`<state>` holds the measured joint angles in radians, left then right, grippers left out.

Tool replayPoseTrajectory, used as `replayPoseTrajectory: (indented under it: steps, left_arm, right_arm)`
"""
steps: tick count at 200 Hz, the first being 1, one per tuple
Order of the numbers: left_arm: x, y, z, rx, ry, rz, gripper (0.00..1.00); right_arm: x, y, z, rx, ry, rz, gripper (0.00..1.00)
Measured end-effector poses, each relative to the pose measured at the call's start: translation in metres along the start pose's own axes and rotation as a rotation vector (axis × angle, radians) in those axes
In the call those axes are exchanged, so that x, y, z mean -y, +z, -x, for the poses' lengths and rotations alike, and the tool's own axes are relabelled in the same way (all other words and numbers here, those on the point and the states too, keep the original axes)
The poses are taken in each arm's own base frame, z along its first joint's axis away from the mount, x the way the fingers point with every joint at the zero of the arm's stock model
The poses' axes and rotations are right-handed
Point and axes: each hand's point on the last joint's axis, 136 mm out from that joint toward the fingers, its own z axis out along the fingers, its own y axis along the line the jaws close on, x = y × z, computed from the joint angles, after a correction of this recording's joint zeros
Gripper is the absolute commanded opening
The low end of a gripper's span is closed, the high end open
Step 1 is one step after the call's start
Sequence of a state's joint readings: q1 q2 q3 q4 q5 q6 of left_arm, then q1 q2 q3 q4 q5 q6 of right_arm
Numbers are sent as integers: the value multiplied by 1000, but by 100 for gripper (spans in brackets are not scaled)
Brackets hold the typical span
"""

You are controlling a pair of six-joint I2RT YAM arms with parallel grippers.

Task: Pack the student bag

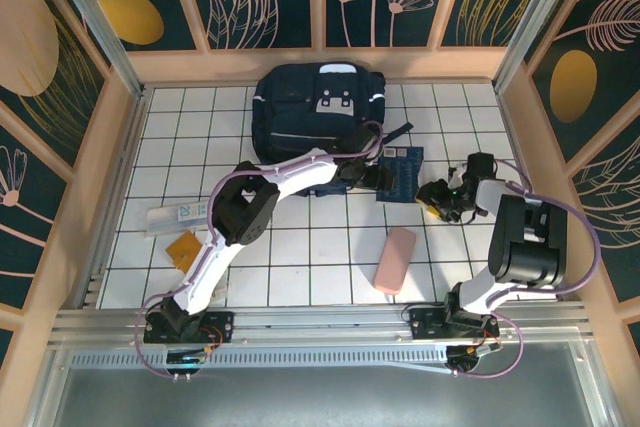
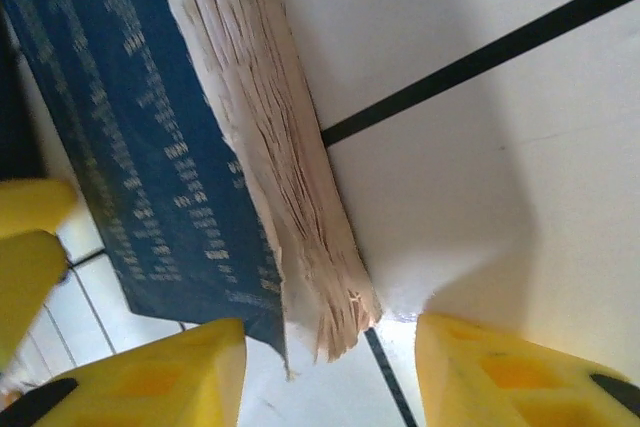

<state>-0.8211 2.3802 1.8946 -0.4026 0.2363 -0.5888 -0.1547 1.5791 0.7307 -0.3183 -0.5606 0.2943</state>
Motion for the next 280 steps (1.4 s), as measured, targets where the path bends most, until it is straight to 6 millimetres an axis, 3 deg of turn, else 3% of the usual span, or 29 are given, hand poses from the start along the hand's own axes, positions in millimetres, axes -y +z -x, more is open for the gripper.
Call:
replayPoseTrajectory:
  steps: [62, 89, 109, 133, 208, 235, 280]
  left_arm:
    - [2, 2, -6, -32, -48, -6, 69]
    - [9, 6, -7, -55, -56, -39, 59]
    - [11, 10, -8, -70, -66, -53, 57]
    - [10, 9, -7, -76, -74, -58, 49]
    - [10, 7, -8, -64, -47, -91, 49]
    - [6, 8, -9, -63, -46, -100, 37]
    - [2, 5, -11, -54, -49, -123, 28]
  right_arm:
    - [2, 7, 3, -19, -27, -23, 15]
    - [-5, 10, 5, -24, -45, 4, 7]
    - [-7, 11, 6, -25, -49, 14, 2]
    - [-7, 11, 6, -26, -49, 16, 1]
    - [-8, 11, 6, -30, -44, 28, 0]
    - [-8, 12, 6, -31, -42, 33, 0]
    - [-8, 12, 6, -30, -44, 36, 0]
